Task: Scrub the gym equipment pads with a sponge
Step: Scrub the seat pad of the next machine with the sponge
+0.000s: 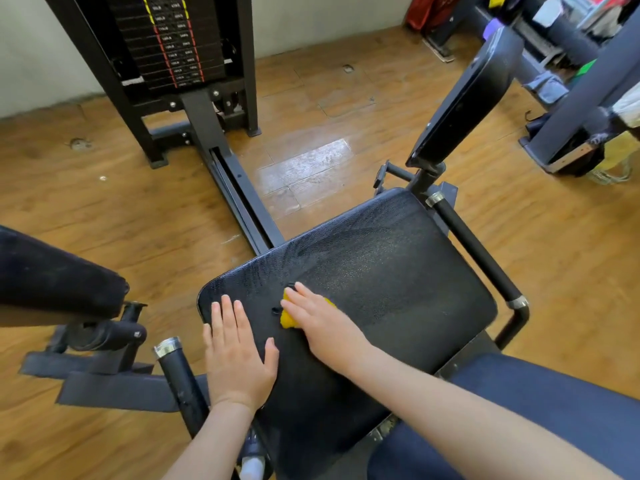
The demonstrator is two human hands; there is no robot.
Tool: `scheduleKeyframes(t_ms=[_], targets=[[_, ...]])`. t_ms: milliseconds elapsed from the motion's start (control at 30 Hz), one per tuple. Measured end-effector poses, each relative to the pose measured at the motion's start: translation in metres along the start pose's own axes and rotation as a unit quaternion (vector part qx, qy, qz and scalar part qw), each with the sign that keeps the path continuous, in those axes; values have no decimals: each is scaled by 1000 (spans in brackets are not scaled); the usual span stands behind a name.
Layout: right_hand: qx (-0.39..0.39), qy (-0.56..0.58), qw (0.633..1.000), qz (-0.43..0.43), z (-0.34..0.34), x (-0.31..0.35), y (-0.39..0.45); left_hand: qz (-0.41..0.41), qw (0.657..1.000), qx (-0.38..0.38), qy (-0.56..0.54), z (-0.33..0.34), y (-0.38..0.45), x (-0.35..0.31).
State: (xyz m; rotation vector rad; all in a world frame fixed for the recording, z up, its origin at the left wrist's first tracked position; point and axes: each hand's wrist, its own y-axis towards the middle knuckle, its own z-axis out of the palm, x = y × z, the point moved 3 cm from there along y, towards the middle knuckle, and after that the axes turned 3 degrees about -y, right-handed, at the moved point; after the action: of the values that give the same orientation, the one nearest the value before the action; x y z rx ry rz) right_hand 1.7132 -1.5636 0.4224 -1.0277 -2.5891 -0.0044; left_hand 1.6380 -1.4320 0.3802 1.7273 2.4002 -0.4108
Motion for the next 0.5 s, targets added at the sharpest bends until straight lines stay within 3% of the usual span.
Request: scheduleKeyframes(t_ms=[67, 167, 267, 367, 433, 500], targets=[[-13, -19, 1000, -13, -6, -24, 0, 2, 1000, -7, -2, 1, 0, 1], [-56, -20, 998, 34, -32, -83, 10, 8, 1000, -14, -3, 1, -1, 1], [-143, -17, 965, 219, -70, -161, 28, 8, 1000, -10, -3, 2, -1, 1], [-183, 74, 884, 424, -93, -214, 28, 7, 1000, 0, -1, 1, 0, 2], [-170, 72, 862, 473, -91, -208, 30, 6, 1000, 3, 0, 1, 0, 1], [-155, 51, 880, 446, -81, -179, 37, 6, 1000, 3, 0, 0, 0, 1]])
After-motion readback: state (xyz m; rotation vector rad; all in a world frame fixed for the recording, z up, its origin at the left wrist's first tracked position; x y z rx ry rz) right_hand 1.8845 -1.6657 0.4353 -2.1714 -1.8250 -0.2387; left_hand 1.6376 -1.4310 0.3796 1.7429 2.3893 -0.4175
